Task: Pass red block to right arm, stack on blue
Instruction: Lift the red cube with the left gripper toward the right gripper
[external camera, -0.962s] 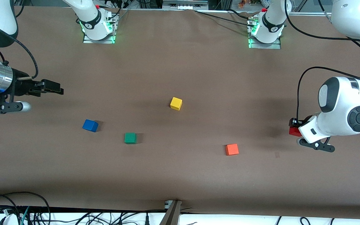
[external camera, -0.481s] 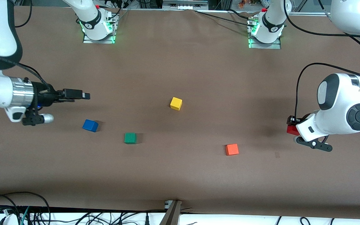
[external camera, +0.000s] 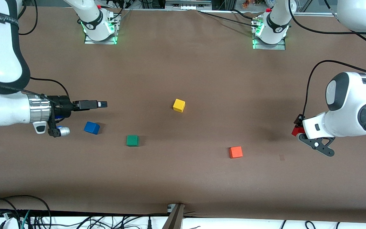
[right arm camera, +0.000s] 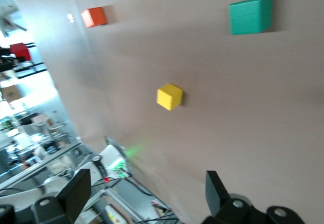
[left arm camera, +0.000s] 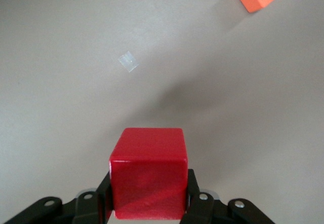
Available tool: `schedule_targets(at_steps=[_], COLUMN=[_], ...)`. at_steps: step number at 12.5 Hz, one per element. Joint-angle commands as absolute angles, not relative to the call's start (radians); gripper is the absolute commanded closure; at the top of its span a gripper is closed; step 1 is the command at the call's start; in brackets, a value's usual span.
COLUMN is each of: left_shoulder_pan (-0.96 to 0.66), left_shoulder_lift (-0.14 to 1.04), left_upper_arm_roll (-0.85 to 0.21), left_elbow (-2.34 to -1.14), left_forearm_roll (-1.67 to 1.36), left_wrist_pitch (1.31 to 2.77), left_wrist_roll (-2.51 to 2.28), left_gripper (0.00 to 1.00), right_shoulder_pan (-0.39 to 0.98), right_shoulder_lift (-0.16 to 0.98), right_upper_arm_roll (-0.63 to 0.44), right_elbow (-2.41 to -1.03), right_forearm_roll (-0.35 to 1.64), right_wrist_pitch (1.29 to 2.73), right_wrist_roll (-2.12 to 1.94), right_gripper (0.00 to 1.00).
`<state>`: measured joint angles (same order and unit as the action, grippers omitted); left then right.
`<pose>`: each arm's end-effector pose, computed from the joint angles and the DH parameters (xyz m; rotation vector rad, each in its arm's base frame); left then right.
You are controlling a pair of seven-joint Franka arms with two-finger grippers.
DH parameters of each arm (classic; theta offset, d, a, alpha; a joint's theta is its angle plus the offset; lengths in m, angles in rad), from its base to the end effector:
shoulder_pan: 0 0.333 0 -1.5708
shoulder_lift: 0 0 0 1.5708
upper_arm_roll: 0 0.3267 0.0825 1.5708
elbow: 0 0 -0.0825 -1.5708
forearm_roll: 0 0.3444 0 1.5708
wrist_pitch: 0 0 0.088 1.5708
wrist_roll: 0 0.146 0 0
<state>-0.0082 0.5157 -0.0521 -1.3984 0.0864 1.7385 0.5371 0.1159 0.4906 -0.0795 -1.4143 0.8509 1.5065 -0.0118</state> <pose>0.6460 -0.0222 0.3797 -2.9679 0.9422 0.2864 0.6143 0.1455 0.4238 -2.2928 0.0831 0.4710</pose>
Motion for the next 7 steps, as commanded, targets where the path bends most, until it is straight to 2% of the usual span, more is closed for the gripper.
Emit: schedule_targets(at_steps=[1, 7], left_shoulder_pan=[0.034, 0.167], left_shoulder_lift=[0.511, 0.522], left_upper_arm_roll=[-0.051, -0.051], left_elbow=[-1.373, -1.391], left_forearm_roll=[-0.025, -0.439], left_wrist_pitch=[1.7, 1.694], left_wrist_roll=[0.761, 1.266], left_gripper=[1.0, 1.0], right_shoulder_pan=[0.117, 0.166], right_shoulder_lift=[0.537, 0.597], right_upper_arm_roll=[-0.072, -0.071], right_elbow=[-1.41, -1.413], right_forearm_roll=[0.966, 1.17], right_wrist_pitch=[1.523, 1.598], right_wrist_roll=[-0.023, -0.023], right_gripper=[0.0, 0.0])
